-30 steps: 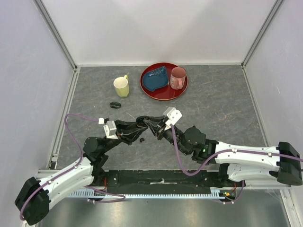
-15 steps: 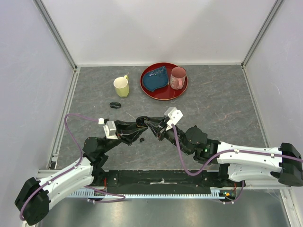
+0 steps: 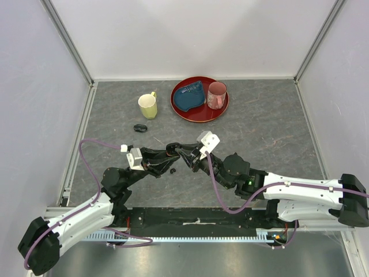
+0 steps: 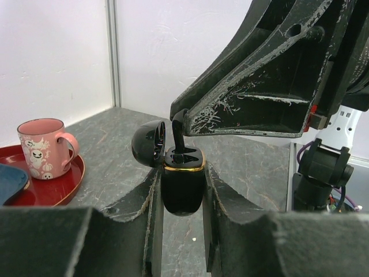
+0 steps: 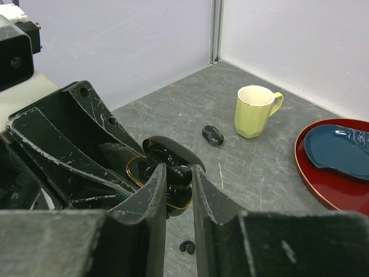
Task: Insert the wireless bluetooth earbuds into the charging case
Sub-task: Place the earbud in the charging case, then move the earbud to the center of the board.
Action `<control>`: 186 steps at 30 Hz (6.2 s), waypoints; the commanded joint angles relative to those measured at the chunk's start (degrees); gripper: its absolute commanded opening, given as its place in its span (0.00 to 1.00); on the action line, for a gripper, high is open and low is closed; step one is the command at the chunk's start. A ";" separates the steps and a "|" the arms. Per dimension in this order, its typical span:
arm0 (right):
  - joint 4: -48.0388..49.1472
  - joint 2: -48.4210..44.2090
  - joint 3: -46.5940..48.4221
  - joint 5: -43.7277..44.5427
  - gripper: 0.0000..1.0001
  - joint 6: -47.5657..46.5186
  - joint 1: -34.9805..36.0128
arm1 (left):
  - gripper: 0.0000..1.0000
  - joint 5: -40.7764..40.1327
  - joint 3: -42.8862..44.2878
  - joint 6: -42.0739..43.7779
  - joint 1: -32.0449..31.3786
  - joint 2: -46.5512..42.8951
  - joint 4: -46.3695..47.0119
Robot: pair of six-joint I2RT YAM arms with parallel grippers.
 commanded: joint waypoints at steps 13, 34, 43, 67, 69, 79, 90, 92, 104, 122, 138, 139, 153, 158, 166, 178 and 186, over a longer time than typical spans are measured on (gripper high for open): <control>-7.70 2.21 3.51 -1.61 0.00 2.16 0.71 | 0.02 -3.57 1.04 1.76 -0.12 -1.28 7.36; -14.20 3.71 7.29 0.42 0.03 5.24 0.88 | 0.02 -6.20 0.69 2.91 -0.12 -1.54 9.21; -14.55 3.97 7.82 0.94 0.14 5.77 0.80 | 0.02 -6.99 0.78 3.00 -0.03 -1.46 9.38; -20.70 -8.07 15.98 15.36 0.98 19.47 -2.63 | 0.02 -6.29 0.16 3.96 -0.12 -5.32 5.34; -21.93 -8.25 16.78 16.40 0.98 21.22 -3.59 | 0.02 -6.29 0.25 3.96 -0.12 -5.67 5.08; -52.07 0.45 21.89 5.48 0.98 45.04 -24.15 | 0.02 -5.50 0.78 3.79 -0.03 -10.15 0.43; -55.95 12.84 19.34 0.84 0.98 61.99 -31.64 | 0.02 -5.68 -0.89 3.08 -0.12 -15.86 -3.36; -56.04 13.98 18.63 2.35 0.98 68.40 -31.81 | 0.02 -5.59 -1.15 3.00 -0.12 -16.31 -3.45; -57.62 30.49 24.52 -4.06 0.74 73.97 -34.53 | 0.02 -5.59 -2.03 3.87 -0.03 -18.86 -6.52; -62.45 43.78 33.22 -4.59 0.57 73.88 -36.73 | 0.02 -6.99 -3.70 4.31 -0.12 -19.56 -5.91; -63.68 46.42 35.07 -4.77 0.53 74.67 -36.82 | 0.02 -7.87 -3.79 4.84 -0.12 -19.74 -5.38; -63.68 46.77 35.24 -4.59 0.52 74.68 -36.73 | 0.02 -7.87 -3.79 4.93 -0.12 -19.65 -5.47; -64.56 49.14 35.95 -4.42 0.50 75.47 -37.08 | 0.02 -7.79 -3.79 4.84 -0.03 -19.74 -5.38; -64.74 49.50 35.86 -3.89 0.49 75.38 -37.08 | 0.02 -7.79 -3.62 4.84 -0.03 -19.21 -5.47; -65.00 49.94 35.42 -2.40 0.47 75.64 -37.17 | 0.02 -7.96 -3.70 4.75 -0.12 -19.21 -5.38; -65.09 50.90 35.16 -2.92 0.41 74.85 -37.26 | 0.02 -8.05 -3.53 4.67 -0.03 -18.94 -5.38; -63.86 49.76 33.05 -3.98 0.30 73.27 -37.09 | 0.02 -7.96 -3.70 4.14 -0.12 -19.12 -5.29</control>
